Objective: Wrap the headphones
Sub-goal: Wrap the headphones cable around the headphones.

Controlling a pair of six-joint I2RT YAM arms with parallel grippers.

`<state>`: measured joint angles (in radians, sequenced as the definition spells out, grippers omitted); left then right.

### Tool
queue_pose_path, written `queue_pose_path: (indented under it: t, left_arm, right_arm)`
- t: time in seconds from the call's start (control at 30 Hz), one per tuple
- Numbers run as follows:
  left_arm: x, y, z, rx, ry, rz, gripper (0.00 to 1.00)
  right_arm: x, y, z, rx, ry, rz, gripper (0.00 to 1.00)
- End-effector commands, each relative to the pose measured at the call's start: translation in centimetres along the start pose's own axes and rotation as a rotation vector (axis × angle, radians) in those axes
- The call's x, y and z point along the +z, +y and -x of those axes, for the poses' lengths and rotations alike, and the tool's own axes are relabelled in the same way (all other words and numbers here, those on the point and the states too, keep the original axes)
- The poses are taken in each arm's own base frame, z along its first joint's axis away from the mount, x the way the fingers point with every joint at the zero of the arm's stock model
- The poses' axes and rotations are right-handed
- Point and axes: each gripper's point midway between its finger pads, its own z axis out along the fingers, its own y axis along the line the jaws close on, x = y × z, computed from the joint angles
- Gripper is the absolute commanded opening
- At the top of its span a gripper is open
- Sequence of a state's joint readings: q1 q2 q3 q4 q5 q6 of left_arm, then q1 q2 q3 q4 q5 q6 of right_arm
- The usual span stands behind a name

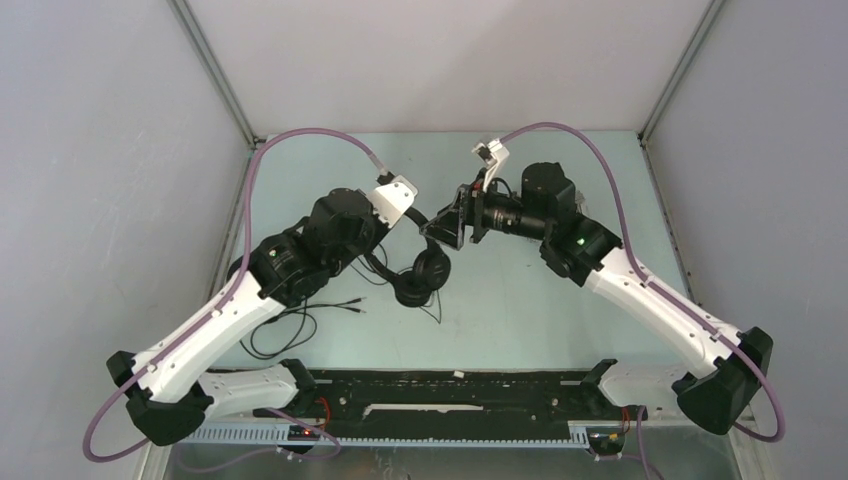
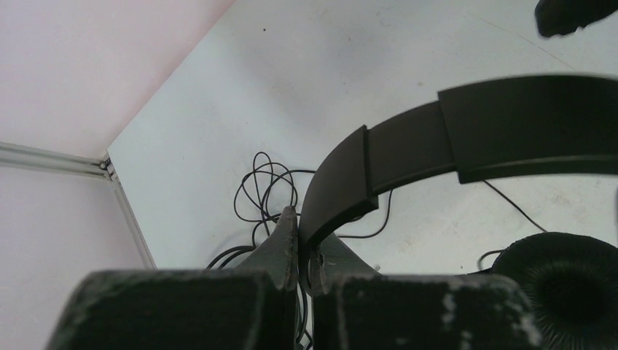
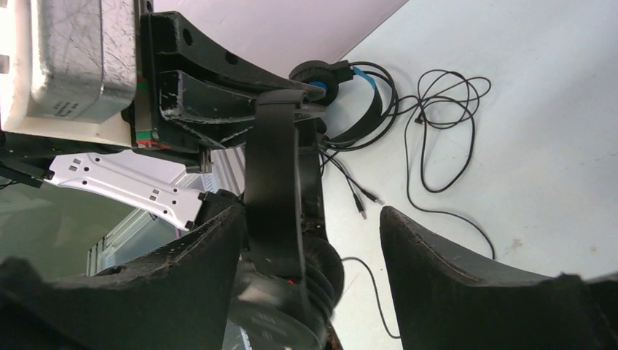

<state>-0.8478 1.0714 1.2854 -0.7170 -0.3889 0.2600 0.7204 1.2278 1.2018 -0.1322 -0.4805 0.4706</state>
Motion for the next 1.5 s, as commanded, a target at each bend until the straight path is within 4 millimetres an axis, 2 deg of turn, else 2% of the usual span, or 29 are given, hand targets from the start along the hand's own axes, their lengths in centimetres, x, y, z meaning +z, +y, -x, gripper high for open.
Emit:
queue_pose_path:
  t: [0.0,0.1,0.2,0.27,0.3,0.33,0.4,0.53,0.57,0.7,0.87,1.13,1.2,1.4,1.47]
  left_arm:
    - [-0.5,0.6,2.9,-0.062,-0.088,0.009,0.0]
    - [-0.4,0.7,2.8,-0.061,-0.081,0.016,0.0]
    - [-0.4,0.6,3.0,-0.068,-0.084,0.006,0.0]
    - [-0.5,0.5,3.1,-0.072,-0.09,-0.001,0.0]
    - [-0.7,0.6,3.3,-0.077,-0.097,-0.003,0.01]
    - [-0.8,0.6,3.4,-0.082,-0.105,-0.006,0.02]
    - [-1.2,0.5,3.7,-0.089,-0.126,-0.018,0.1]
    - [-2.4,0.5,3.7,-0.081,-0.209,-0.041,0.46]
    - [-2.6,0.9,3.4,-0.085,-0.234,-0.03,0.52]
    - [-3.3,1.5,2.3,-0.098,-0.289,-0.024,0.61]
    - [-3.0,0.7,2.0,-0.042,-0.294,-0.066,0.67]
    - [-1.4,0.1,1.3,0.003,-0.277,-0.082,0.65]
    - [-1.1,0.4,1.0,0.024,-0.273,-0.065,0.6]
    - [-1.7,0.8,2.2,0.031,-0.351,-0.058,0.48]
    - [-1.9,0.7,2.6,0.036,-0.362,-0.068,0.36]
  right_arm:
    - [0.7,1.1,1.8,-0.004,-0.055,0.0,0.71]
    - [1.0,1.4,1.7,-0.01,-0.059,0.005,0.69]
    - [1.5,1.5,1.3,-0.019,-0.051,0.009,0.64]
    - [1.9,1.2,1.1,-0.015,-0.046,0.003,0.51]
    - [2.0,1.1,1.2,-0.012,-0.048,0.002,0.39]
    - [2.1,1.1,1.2,-0.008,-0.049,0.004,0.33]
    - [2.2,1.1,1.3,0.002,-0.055,0.006,0.22]
    - [1.9,1.1,2.0,0.057,-0.071,0.014,0.08]
    - [1.7,1.0,2.2,0.072,-0.073,0.021,0.05]
    - [1.1,0.9,2.7,0.118,-0.076,0.038,0.01]
    - [0.6,1.9,3.2,0.15,-0.088,0.111,0.0]
    - [0.1,3.1,3.1,0.188,-0.082,0.175,0.0]
    - [0.0,3.3,3.1,0.195,-0.077,0.19,0.0]
    - [-0.5,3.6,2.7,0.228,-0.065,0.229,0.0]
    - [-0.5,3.6,2.5,0.227,-0.056,0.23,0.0]
